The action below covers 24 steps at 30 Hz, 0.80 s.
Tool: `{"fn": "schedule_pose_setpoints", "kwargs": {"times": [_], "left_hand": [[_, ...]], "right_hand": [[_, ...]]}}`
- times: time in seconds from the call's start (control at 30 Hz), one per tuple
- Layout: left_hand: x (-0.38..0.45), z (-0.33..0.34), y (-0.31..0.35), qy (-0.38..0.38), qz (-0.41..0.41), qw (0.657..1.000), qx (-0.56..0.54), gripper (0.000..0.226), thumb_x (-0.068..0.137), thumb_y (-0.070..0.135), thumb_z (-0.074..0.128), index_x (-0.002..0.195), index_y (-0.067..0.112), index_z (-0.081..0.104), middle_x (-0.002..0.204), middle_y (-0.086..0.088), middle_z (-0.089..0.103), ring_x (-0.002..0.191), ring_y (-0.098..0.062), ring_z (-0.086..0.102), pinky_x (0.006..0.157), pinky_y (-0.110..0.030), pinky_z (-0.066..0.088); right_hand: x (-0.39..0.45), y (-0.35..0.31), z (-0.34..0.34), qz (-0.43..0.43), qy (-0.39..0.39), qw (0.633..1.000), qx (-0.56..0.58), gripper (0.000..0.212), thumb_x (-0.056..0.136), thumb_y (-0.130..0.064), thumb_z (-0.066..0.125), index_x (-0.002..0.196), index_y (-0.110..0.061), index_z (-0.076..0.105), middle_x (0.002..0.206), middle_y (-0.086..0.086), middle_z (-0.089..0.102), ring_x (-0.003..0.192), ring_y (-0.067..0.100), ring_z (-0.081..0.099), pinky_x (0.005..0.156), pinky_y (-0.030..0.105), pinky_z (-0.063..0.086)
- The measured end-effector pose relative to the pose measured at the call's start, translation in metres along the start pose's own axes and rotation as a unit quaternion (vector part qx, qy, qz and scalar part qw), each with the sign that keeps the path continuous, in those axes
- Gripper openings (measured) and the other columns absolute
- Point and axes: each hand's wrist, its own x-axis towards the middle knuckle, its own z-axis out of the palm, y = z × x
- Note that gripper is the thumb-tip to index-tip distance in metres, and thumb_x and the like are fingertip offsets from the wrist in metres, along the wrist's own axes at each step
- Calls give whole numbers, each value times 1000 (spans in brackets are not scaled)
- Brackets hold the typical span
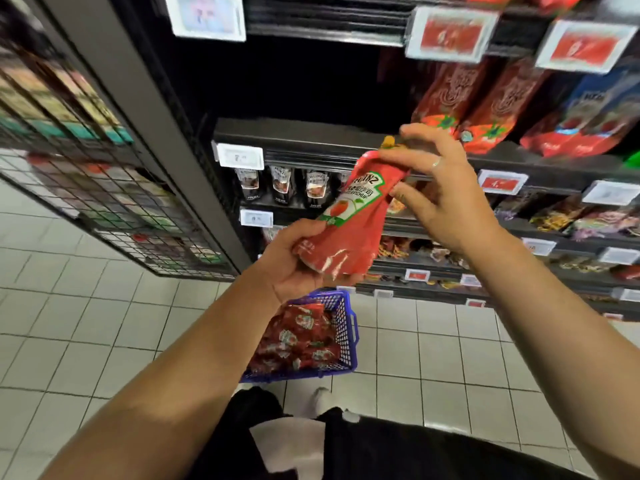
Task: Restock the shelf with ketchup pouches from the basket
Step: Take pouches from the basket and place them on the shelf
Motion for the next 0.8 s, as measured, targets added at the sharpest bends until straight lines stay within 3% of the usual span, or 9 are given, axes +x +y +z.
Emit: {"fn": "schedule_pose_setpoints", "kwargs": {"times": [0.07, 0.13, 0.23, 0.33, 0.43, 0.5, 0.57, 0.67, 0.8], "left_hand": [[-2, 11, 13, 2, 29, 1000, 2, 71, 56, 26, 93, 121, 7, 70, 120, -21, 67, 112, -45, 64, 75, -54, 59], [-3, 19, 29, 6, 61, 996, 61, 89, 63, 23, 88, 143, 10, 50, 140, -27, 52, 130, -51, 45, 89, -64, 53], [-5, 32, 49, 6, 128, 978, 166, 77, 76, 16, 73, 147, 21, 44, 147, -21, 50, 129, -42, 49, 107, -75, 30], [-9, 46, 65, 11, 177, 961, 211, 78, 72, 10, 76, 143, 24, 48, 136, -12, 62, 118, -30, 62, 104, -56, 44], [-13, 52, 82, 16, 215, 945, 246, 91, 66, 5, 85, 144, 25, 44, 136, -12, 62, 121, -31, 63, 93, -47, 55], [-17, 54, 98, 23, 221, 948, 228, 91, 67, 19, 92, 144, 28, 45, 138, -12, 62, 124, -34, 61, 96, -49, 54], [-21, 54, 113, 33, 215, 956, 195, 76, 75, 39, 86, 141, 31, 49, 137, -10, 62, 124, -34, 61, 100, -53, 51], [-26, 45, 141, 34, 200, 962, 182, 49, 93, 37, 69, 140, 30, 54, 139, -10, 61, 128, -37, 58, 106, -62, 43], [-33, 36, 169, 23, 210, 957, 197, 49, 90, 33, 70, 137, 24, 59, 136, -12, 63, 123, -33, 62, 86, -43, 57]], "right_hand": [[2, -24, -1, 107, 100, 983, 107, 44, 86, -15, 74, 126, -26, 60, 125, -5, 53, 114, 12, 56, 99, 36, 49], [2, -48, -1, 178, 152, 947, 219, 24, 87, -20, 72, 108, -18, 61, 90, -4, 59, 77, 10, 58, 72, 30, 52], [1, -79, 3, 242, 56, 929, 275, 36, 80, -56, 71, 84, -21, 64, 60, -9, 50, 53, 7, 48, 53, 23, 42], [13, -101, 5, 261, 23, 927, 267, 47, 74, -68, 66, 96, -28, 72, 78, -16, 74, 67, 0, 68, 64, 30, 53], [30, -115, 7, 279, 43, 918, 278, 40, 79, -57, 72, 106, -27, 71, 96, -11, 77, 89, 8, 73, 85, 43, 58], [40, -120, 12, 275, 34, 897, 345, 35, 85, -44, 74, 113, -23, 69, 105, -2, 77, 97, 19, 74, 91, 49, 57], [49, -127, 13, 258, 21, 871, 418, 34, 87, -38, 74, 117, -23, 67, 111, 4, 75, 101, 25, 73, 89, 48, 58], [61, -136, 13, 226, 38, 845, 483, 37, 88, -35, 72, 121, -20, 66, 116, 7, 74, 103, 25, 72, 78, 32, 59], [73, -140, 9, 230, 87, 811, 530, 35, 91, -26, 69, 123, -12, 64, 116, 14, 72, 100, 25, 71, 77, 34, 58]]}}
